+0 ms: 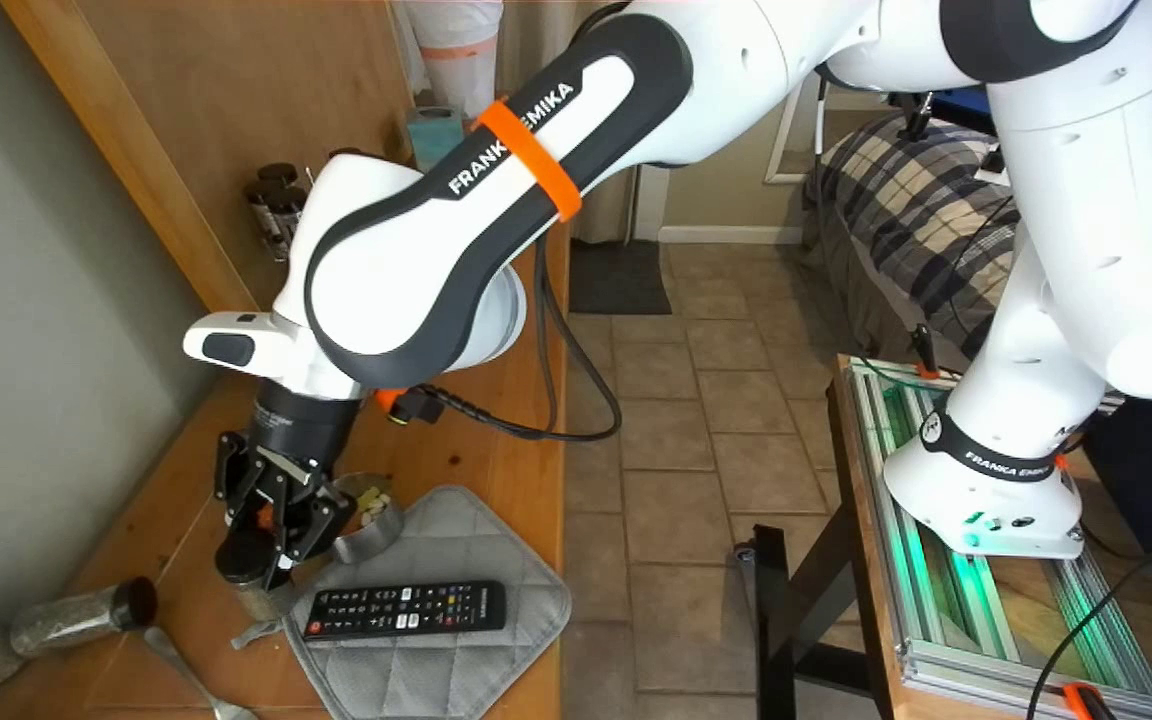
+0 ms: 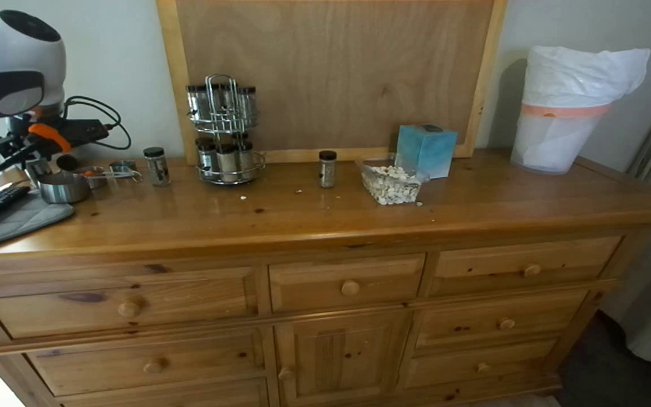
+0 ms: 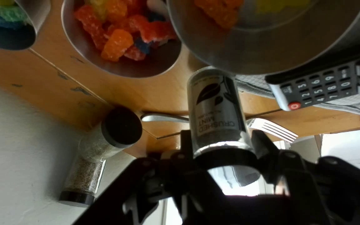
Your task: Put one glass jar from the silver stand on the counter.
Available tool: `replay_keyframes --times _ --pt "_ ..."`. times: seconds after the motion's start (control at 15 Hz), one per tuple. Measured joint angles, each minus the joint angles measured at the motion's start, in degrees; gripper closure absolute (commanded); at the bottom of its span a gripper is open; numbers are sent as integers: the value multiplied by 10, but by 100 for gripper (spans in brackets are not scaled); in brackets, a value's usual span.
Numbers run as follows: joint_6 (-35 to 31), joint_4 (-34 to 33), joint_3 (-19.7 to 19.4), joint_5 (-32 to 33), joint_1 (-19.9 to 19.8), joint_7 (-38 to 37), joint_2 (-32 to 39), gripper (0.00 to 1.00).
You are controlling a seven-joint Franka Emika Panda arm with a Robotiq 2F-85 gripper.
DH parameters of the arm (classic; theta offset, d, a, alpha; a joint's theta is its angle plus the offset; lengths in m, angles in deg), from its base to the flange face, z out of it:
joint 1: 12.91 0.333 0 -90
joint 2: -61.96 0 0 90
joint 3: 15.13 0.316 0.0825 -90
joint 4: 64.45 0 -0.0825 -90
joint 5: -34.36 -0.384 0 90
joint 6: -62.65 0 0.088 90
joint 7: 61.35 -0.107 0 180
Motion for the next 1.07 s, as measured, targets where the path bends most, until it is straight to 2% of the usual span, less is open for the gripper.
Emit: replay_keyframes --times 0.4,1.07 --pt "-35 1 0 1 -1 -14 0 74" --pt "-33 1 0 2 -5 -25 4 74"
